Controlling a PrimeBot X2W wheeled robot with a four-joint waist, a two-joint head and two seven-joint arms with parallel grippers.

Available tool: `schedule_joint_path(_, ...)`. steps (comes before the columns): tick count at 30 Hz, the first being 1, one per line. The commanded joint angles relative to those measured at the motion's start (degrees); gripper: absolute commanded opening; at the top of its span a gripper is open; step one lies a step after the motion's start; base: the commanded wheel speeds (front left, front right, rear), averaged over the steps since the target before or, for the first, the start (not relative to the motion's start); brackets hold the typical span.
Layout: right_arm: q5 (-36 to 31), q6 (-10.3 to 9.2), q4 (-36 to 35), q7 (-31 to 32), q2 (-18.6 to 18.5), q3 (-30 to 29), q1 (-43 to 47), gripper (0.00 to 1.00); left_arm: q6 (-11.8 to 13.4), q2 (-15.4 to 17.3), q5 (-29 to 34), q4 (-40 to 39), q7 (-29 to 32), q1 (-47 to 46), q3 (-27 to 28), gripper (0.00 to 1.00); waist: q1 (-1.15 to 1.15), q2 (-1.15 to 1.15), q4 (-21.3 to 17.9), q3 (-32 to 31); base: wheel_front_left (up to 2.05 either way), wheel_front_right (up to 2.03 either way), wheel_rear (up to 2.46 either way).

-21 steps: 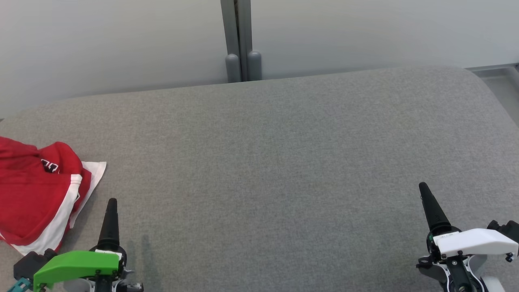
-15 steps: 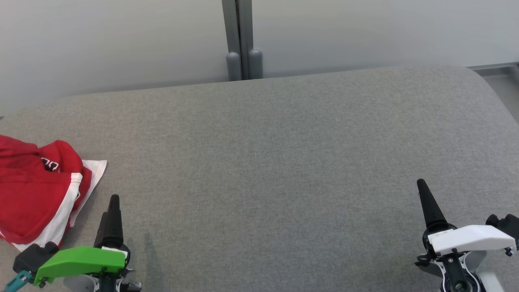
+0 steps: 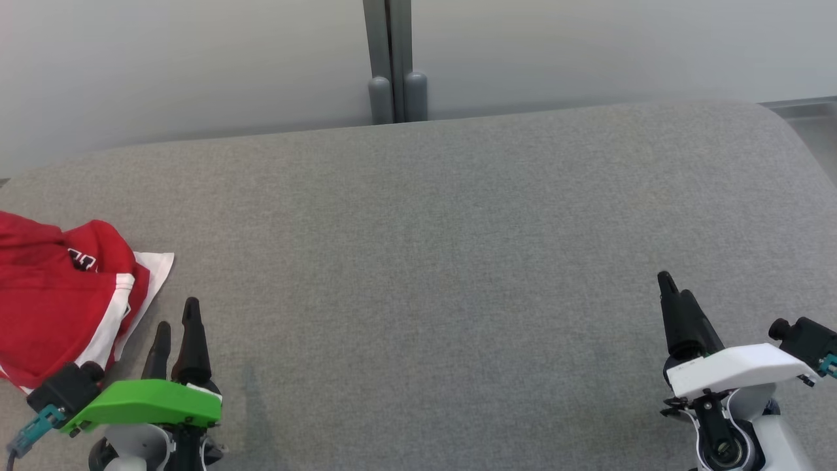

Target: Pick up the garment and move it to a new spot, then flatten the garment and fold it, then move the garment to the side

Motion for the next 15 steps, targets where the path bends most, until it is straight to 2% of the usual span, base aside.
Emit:
schedule_joint_path(1, -2.33, 0.01, -0.54, -0.62, -0.28, -0.10, -1.62, 1.00, 0.32, 0.86, 2.03, -0.48, -0.67, -1.86, -0.15, 1.00, 0.00, 0.00, 0.08, 0.06, 0.00, 0.00, 0.00)
schedule_joint_path(15, -13.15, 0.02, -0.17, -3.18, -0.34, 0.80, -0.62, 1.00, 0.95, 0.72, 12.00, 0.66, -3.20, -0.49, -1.80, 1.00, 0.00, 0.00, 0.27, -0.44, 0.00, 0.00, 0.00)
